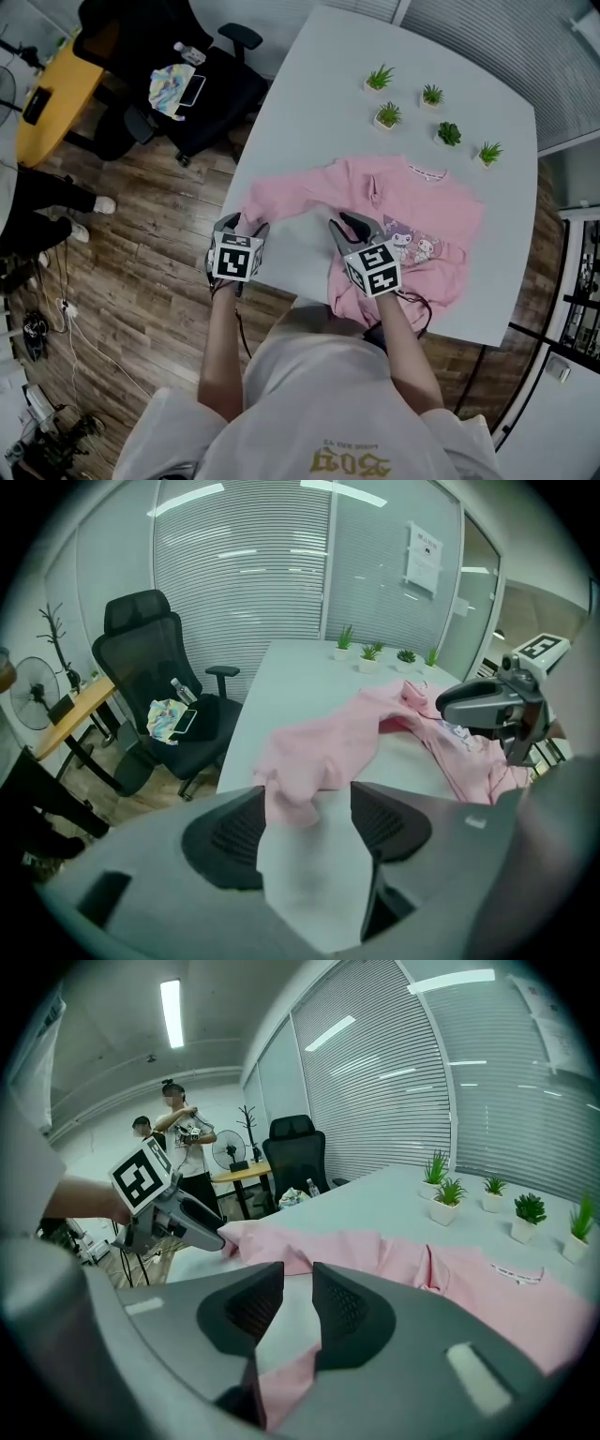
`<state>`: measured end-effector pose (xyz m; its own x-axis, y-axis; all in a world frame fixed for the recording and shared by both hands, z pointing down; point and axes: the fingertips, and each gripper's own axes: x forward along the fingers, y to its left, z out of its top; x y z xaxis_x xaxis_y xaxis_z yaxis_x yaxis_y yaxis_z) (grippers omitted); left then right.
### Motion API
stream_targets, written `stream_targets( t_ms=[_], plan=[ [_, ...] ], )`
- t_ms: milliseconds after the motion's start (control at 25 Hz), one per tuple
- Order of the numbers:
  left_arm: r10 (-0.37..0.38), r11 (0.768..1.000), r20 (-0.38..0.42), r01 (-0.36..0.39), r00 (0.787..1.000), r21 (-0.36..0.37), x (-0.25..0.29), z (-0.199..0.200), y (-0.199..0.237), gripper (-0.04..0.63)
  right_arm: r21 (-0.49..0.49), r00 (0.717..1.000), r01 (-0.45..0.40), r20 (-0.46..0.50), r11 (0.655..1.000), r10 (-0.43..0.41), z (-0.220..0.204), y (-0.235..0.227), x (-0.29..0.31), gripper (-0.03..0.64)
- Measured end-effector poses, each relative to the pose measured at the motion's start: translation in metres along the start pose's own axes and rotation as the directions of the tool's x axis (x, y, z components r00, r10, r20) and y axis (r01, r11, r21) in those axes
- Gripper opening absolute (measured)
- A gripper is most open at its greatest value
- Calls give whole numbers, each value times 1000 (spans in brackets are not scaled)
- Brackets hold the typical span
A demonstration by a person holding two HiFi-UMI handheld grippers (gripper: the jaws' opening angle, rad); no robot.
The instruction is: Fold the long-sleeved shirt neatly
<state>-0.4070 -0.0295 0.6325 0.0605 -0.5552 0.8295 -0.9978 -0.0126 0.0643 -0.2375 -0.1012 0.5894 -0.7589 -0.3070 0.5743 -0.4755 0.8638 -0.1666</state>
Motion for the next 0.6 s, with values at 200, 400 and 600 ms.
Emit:
stream_targets(
  t_ms=[200, 400, 600],
  plan=[
    [20, 1000, -13, -20, 1000, -6, 8, -8, 6, 235, 5, 1000, -4, -11, 1000, 4, -3, 3, 0, 96],
    [32, 999, 20, -32, 999, -22, 19, -8, 11, 175, 4, 1000, 2, -18, 1000, -2, -5, 3, -2, 89],
    [70, 996, 42, -68, 997, -55, 12, -3, 21, 77, 11, 1000, 14, -16, 1000, -13, -4, -1, -6, 81]
  ],
)
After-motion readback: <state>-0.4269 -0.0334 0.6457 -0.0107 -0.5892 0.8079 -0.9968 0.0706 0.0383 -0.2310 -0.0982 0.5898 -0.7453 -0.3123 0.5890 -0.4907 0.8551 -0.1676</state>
